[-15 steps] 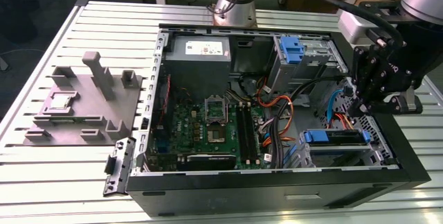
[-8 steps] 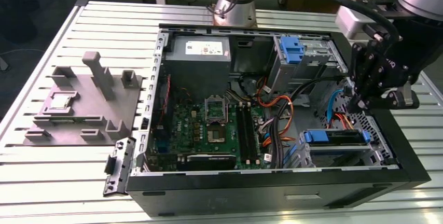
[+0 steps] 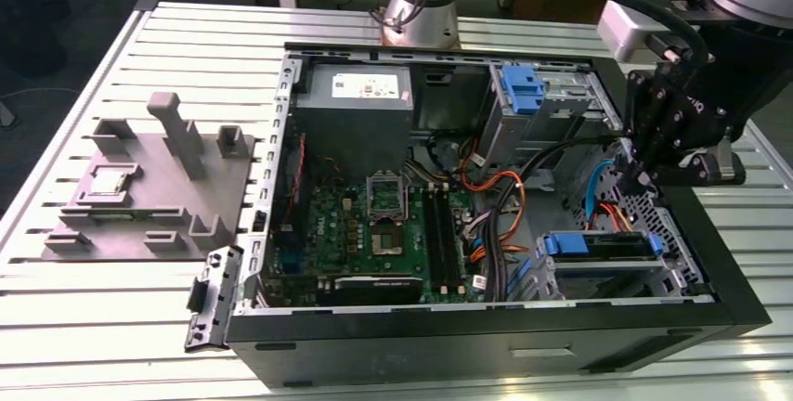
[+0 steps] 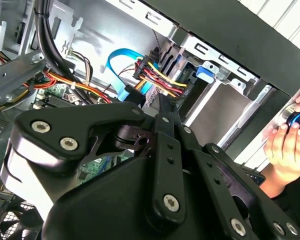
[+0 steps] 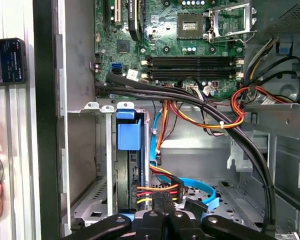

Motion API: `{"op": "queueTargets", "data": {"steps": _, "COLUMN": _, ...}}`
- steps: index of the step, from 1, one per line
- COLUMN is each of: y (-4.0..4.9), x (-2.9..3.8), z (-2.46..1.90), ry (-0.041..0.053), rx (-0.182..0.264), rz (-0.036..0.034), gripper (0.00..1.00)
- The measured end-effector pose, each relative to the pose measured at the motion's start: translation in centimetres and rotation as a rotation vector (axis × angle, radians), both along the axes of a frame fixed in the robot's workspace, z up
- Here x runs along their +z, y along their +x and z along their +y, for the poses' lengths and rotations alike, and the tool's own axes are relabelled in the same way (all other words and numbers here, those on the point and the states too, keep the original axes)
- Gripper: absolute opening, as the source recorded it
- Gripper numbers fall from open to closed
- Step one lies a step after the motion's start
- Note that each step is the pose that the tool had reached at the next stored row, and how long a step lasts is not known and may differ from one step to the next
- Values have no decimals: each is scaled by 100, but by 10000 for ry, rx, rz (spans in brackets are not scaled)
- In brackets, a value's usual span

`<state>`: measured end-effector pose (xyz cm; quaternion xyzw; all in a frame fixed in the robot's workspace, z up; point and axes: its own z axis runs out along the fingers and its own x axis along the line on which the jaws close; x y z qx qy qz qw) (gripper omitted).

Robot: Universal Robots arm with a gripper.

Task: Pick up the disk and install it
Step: 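Insert the second disk wire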

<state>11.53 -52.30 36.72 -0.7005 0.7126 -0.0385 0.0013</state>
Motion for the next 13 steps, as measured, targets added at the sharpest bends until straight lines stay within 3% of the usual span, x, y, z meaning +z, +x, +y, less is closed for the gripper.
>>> {"op": "queueTargets", "data": {"steps": 5, "y": 0, "x": 8, "z": 28, "ry": 0, "rx": 0, "rz": 0, "gripper": 10}}
{"op": "queueTargets", "data": {"steps": 13, "y": 0, "x": 76, "z": 122, "ry": -1, "rx": 0, "rz": 9, "gripper": 10}}
